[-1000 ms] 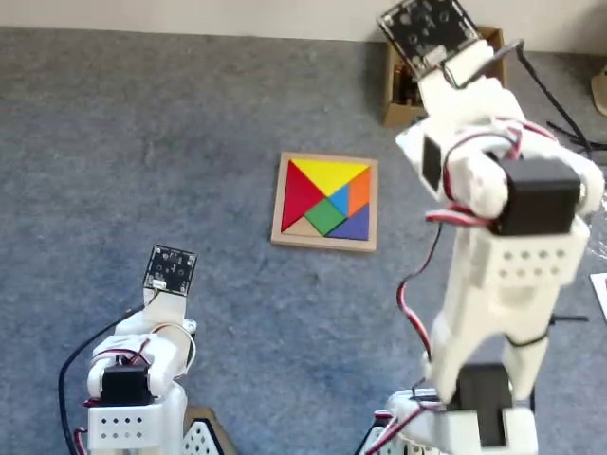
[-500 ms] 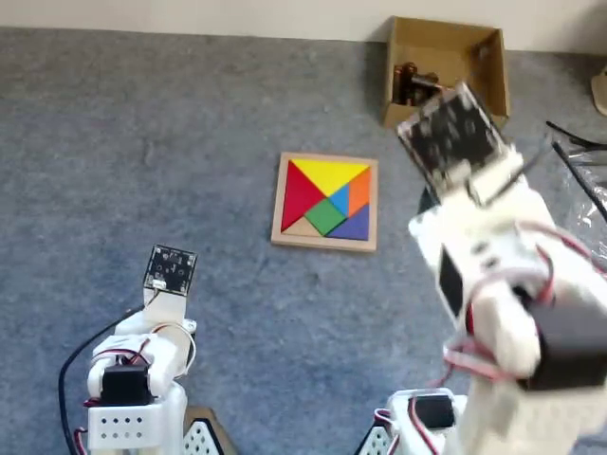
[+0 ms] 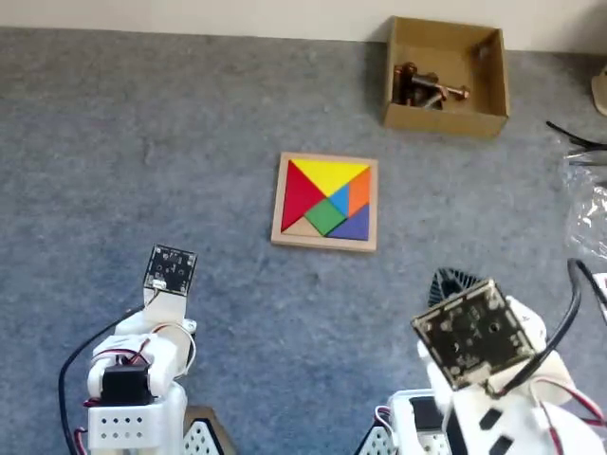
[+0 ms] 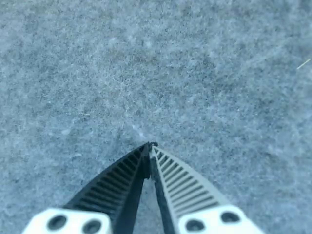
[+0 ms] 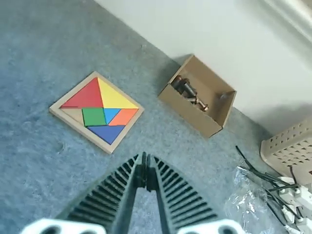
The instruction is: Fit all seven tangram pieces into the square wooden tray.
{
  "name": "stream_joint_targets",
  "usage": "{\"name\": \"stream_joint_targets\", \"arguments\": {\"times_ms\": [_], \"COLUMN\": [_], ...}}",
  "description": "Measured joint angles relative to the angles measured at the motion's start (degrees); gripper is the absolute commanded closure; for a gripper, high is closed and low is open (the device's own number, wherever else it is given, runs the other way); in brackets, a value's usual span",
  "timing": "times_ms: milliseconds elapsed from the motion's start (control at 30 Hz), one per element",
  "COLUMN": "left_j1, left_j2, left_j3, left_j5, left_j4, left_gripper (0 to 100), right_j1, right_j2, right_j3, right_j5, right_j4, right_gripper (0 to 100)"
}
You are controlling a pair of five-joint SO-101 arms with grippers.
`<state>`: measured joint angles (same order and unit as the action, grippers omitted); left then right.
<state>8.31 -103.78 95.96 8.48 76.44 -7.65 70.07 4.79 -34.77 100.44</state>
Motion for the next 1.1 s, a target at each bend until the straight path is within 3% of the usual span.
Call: {"name": "stream_joint_targets", "arguments": {"times_ms": [533,767,1100], "left_j1": [0.0,0.0,0.0], "left_j2": [0.0,0.0,0.0], "left_j3": [0.0,0.0,0.0], "left_j5": [0.0,0.0,0.0], "left_j4": [0.0,0.0,0.0], "left_gripper": [99,99,99], "right_j1": [0.88,9.85,10.81], "right_j2": [13.36,13.27,13.1], "right_j3": [21.8,36.48,39.47], "right_j5": [-3.6,-3.78,-3.25], "right_j4": [-0.7,-14.15,-23.38], "right_gripper": [99.3,99.3,99.3]}}
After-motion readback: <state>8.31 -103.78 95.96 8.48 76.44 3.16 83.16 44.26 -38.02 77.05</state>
